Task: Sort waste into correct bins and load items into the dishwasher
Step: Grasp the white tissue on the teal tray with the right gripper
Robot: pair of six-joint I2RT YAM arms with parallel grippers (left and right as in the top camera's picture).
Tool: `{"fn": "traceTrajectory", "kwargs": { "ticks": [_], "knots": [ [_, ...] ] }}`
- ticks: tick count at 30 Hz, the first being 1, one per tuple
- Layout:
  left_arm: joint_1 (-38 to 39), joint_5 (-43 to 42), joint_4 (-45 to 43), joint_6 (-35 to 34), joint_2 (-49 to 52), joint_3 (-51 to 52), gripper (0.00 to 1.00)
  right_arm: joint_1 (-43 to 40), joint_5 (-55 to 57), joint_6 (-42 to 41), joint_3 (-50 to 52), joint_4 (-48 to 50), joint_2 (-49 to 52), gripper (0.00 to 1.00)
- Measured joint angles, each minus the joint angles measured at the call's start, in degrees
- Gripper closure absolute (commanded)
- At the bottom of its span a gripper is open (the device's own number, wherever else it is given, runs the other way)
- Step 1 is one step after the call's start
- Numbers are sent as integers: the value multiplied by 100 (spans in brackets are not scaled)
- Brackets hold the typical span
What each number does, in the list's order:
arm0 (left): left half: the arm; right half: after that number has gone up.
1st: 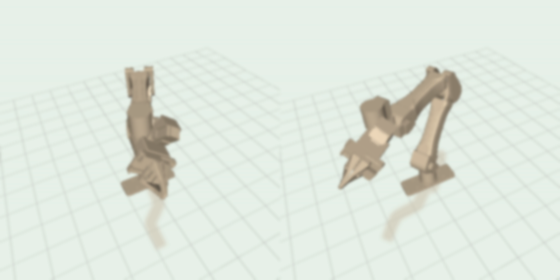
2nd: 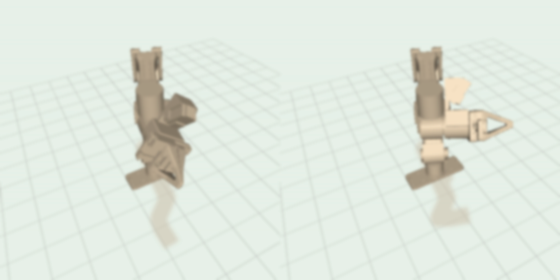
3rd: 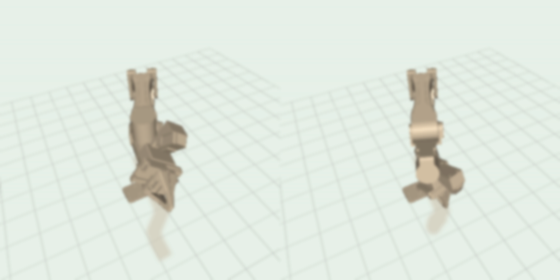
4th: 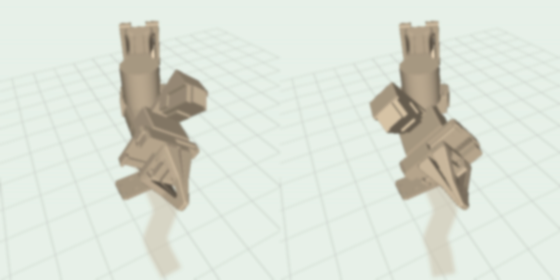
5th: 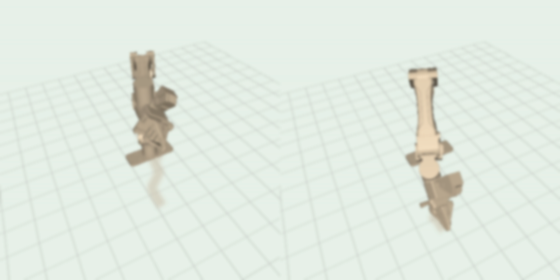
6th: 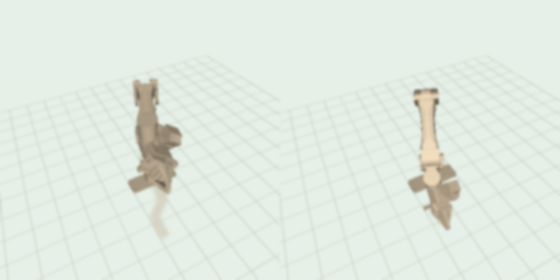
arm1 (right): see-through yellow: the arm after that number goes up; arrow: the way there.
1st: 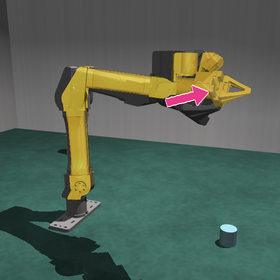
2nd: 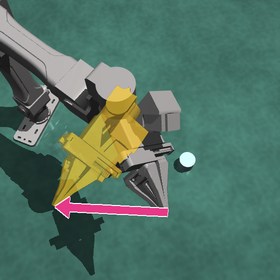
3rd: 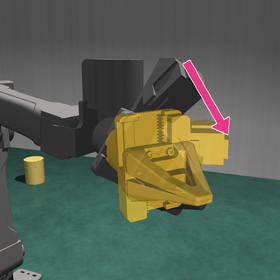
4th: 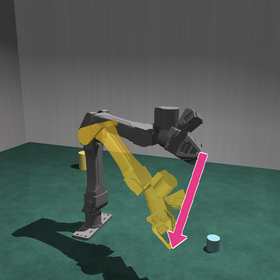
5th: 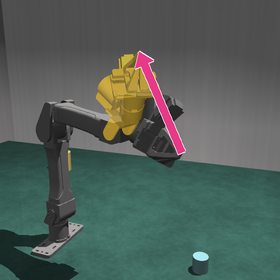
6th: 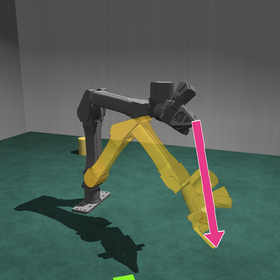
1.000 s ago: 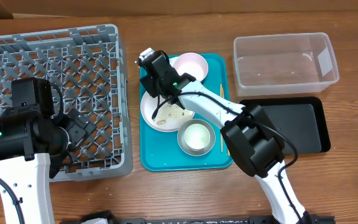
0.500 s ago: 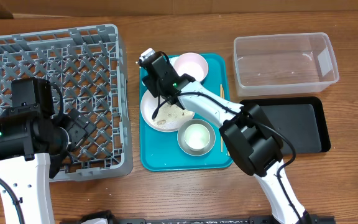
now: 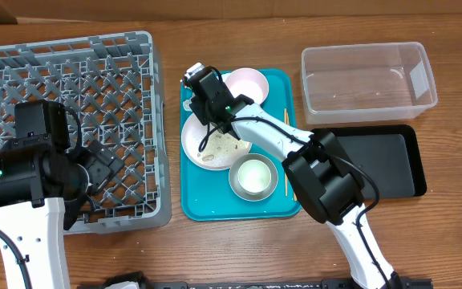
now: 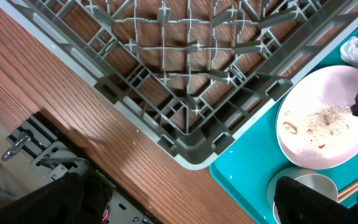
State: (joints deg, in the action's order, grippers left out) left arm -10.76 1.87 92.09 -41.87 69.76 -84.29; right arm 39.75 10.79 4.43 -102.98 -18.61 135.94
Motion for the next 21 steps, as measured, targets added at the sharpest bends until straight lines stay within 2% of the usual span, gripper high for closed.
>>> {"fn": "traceTrajectory", "kwargs": {
  "ticks": [5, 15, 21],
  "knots": [
    [0, 0, 0, 0, 0, 0, 0, 0, 17, -105, -13, -59, 0, 96],
    [0, 0, 2, 0, 0, 0, 0, 0, 212, -579, -354, -774, -15, 96],
    [0, 0, 0, 0, 0, 0, 0, 0, 170, -730, -387, -1292, -382, 96]
  ]
}}
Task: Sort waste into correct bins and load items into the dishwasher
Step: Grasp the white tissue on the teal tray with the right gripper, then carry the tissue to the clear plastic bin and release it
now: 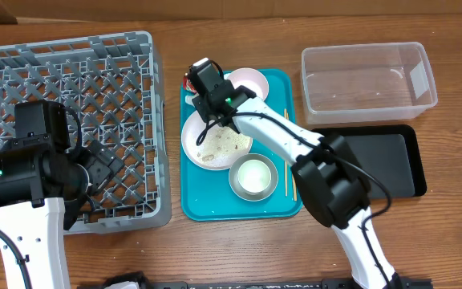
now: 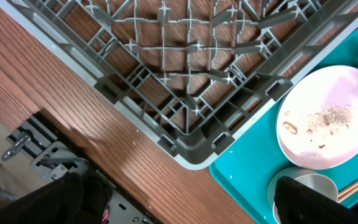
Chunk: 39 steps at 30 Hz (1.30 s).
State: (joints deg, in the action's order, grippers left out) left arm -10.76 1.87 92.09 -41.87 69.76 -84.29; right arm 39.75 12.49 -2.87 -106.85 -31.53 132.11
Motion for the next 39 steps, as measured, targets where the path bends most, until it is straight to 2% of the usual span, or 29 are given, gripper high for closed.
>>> {"fn": "traceTrajectory", "kwargs": {
  "ticks": [8, 15, 18, 25, 29, 34, 35, 36, 37, 39],
  "knots": [
    [0, 0, 0, 0, 0, 0, 0, 0, -227, -313, -79, -199, -857, 96],
    [0, 0, 0, 0, 0, 0, 0, -186, -2, -741, -83, -267, -1276, 96],
    [0, 0, 2, 0, 0, 0, 0, -588, 173, -1156, -87, -691, -1569, 96],
    [0, 0, 0, 0, 0, 0, 0, -2190, 439, -2173, -107, -1912, -2223, 96],
    [-2, 0, 0, 0, 0, 0, 0, -2815, 400, -2505, -105, -2107, -2232, 96],
    [0, 0, 0, 0, 0, 0, 0, -3185, 81, -2653, -92, -1939, -2221, 93],
    [0, 0, 2, 0, 0, 0, 0, -3215, 35, -2675, -92, -1915, -2203, 66],
    [0, 0, 2, 0, 0, 0, 0, -3230, 0, -2688, -92, -1897, -2184, 15],
    [0, 0, 0, 0, 0, 0, 0, -3239, -26, -2704, -90, -1878, -2153, 0],
    [0, 0, 0, 0, 0, 0, 0, -3237, -74, -2717, -83, -1856, -2070, 0]
  ]
}}
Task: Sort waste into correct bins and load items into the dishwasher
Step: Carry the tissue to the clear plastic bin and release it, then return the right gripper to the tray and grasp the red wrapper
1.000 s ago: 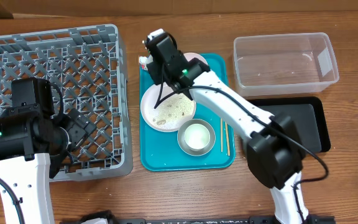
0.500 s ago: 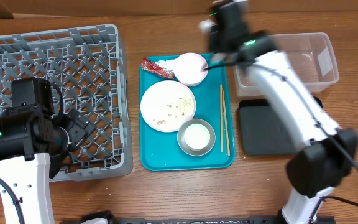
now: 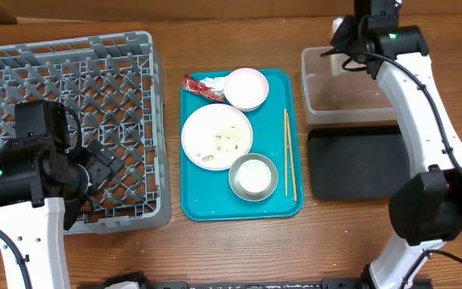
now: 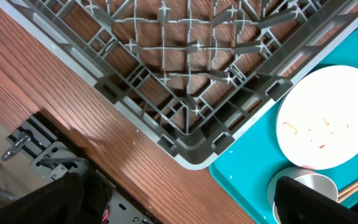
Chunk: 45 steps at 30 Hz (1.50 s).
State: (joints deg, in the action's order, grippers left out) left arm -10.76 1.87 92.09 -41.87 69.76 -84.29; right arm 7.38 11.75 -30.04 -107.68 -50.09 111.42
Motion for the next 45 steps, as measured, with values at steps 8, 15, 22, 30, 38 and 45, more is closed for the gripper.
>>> {"fn": "traceTrajectory", "kwargs": {
  "ticks": [8, 15, 22, 30, 38, 45],
  "knots": [
    [0, 0, 2, 0, 0, 0, 0, 0, -507, 0, 52, -57, 136, 0],
    [-2, 0, 2, 0, 0, 0, 0, 11, -2448, 4, 52, 625, 138, 3],
    [0, 0, 2, 0, 0, 0, 0, 542, -3130, 358, 52, 1158, 162, 14],
    [0, 0, -2, 0, 0, 0, 0, 1915, -2192, 1499, 52, 1939, 737, 24],
    [-2, 0, 2, 0, 0, 0, 0, 2848, -1029, 2472, 55, 2505, 1705, 49],
    [0, 0, 0, 0, 0, 0, 0, 3064, -514, 2789, 57, 2612, 2057, 53]
  ]
}}
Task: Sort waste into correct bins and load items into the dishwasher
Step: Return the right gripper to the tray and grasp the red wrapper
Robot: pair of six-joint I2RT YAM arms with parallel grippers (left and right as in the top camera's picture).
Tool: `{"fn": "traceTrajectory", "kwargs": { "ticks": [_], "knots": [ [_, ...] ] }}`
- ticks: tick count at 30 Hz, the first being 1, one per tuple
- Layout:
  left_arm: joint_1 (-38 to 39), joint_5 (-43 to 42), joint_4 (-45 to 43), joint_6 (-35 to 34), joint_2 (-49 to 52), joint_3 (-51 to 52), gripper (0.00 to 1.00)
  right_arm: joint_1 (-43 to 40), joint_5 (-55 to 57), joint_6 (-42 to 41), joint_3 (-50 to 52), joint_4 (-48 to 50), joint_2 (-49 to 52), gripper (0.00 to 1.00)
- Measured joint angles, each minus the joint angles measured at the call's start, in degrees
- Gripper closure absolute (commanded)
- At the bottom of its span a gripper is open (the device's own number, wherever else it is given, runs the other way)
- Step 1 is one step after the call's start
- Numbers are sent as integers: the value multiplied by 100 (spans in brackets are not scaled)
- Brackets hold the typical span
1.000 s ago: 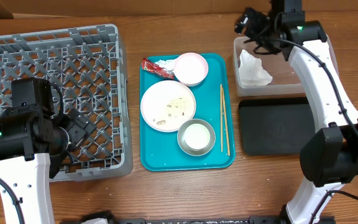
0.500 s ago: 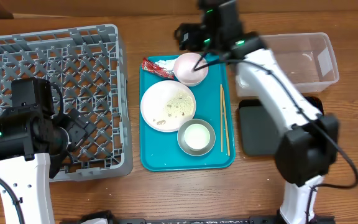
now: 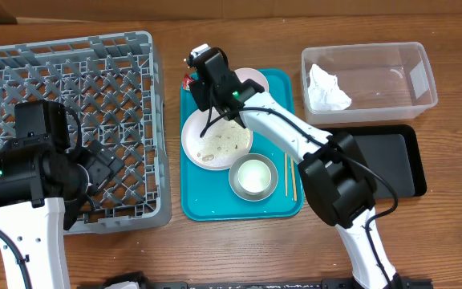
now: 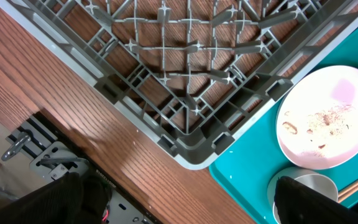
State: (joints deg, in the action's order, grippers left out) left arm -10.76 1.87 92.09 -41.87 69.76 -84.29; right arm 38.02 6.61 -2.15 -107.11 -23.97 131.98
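My right gripper [image 3: 200,83] hangs over the far left corner of the teal tray [image 3: 195,205], right above a red wrapper [image 3: 189,81]; its jaws are hidden from above. A crumpled white tissue [image 3: 327,87] lies in the clear bin [image 3: 423,80]. On the tray sit a crumb-strewn white plate [image 3: 216,143], a metal bowl [image 3: 253,177], a pink bowl [image 3: 251,80] and chopsticks [image 3: 288,164]. My left gripper [image 4: 179,208] is open and empty, above the near right corner of the grey dish rack [image 3: 62,104].
A black tray [image 3: 387,160] lies in front of the clear bin, to the right of the teal tray. The rack fills the left of the table. In the left wrist view the rack corner [image 4: 191,152] overlaps the wooden table edge.
My right gripper was over the clear bin's far left corner; it is now back over the tray's far left corner. The white tissue now lies in the bin. The left arm has not moved.
My right gripper was down at the white tissue by the plate's far edge. Then it stood a little further back at the tray's corner, then over the clear bin. Now the tissue lies in the bin and the gripper is above the red wrapper.
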Motion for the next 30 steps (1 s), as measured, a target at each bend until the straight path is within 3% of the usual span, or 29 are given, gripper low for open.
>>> {"fn": "traceTrajectory", "kwargs": {
  "ticks": [8, 25, 27, 30],
  "knots": [
    [0, 0, 0, 0, 0, 0, 0, 0, 136, 164, 0, 225, 190, 46],
    [0, 0, 0, 0, 0, 0, 0, 0, 125, 264, 0, 249, 522, 47],
    [0, 0, 0, 0, 0, 0, 0, 0, 120, 264, 0, 249, 546, 48],
    [0, 0, 2, 0, 0, 0, 0, 0, 118, 280, 0, 245, 557, 59]
  ]
}}
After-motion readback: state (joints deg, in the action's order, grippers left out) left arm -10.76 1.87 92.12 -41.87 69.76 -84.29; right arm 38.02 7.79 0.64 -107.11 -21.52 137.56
